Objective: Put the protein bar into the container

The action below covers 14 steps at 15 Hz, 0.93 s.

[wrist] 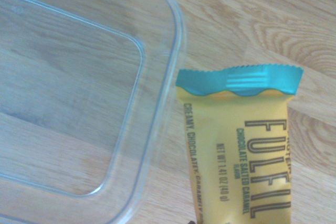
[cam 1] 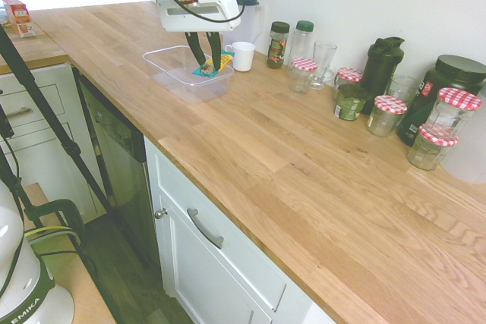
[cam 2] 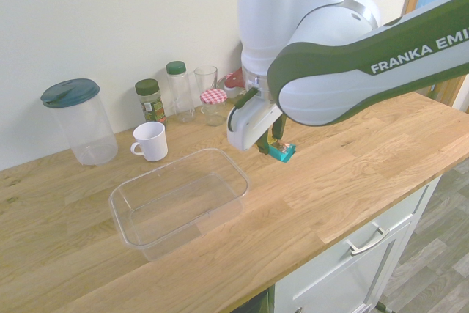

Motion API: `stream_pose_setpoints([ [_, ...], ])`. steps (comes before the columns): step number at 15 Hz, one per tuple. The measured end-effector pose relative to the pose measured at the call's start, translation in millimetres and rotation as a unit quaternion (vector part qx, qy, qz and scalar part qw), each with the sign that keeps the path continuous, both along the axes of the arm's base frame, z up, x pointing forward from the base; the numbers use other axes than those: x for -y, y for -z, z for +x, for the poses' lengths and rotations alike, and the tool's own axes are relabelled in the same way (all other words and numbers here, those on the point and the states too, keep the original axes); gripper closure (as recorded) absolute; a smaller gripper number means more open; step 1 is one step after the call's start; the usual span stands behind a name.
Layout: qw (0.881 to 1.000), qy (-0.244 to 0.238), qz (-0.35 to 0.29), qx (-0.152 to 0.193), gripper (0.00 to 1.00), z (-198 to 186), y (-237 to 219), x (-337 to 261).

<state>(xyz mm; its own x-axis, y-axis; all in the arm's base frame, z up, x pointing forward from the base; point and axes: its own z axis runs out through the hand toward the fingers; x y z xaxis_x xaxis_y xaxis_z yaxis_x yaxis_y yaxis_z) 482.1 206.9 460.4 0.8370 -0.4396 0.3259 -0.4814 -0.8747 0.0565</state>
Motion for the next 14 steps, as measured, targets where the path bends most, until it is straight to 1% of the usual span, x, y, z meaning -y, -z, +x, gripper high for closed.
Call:
stream_pose_setpoints([
  [3,1.000,-0.005,-0.009,0.003,1.00,2,-7,-28],
  [5,1.000,-0.009,-0.016,-0.002,1.00,3,-4,-46],
  [11,0.999,-0.017,-0.034,-0.007,1.00,12,17,-96],
  [14,0.999,-0.016,-0.038,-0.015,1.00,21,26,-115],
])
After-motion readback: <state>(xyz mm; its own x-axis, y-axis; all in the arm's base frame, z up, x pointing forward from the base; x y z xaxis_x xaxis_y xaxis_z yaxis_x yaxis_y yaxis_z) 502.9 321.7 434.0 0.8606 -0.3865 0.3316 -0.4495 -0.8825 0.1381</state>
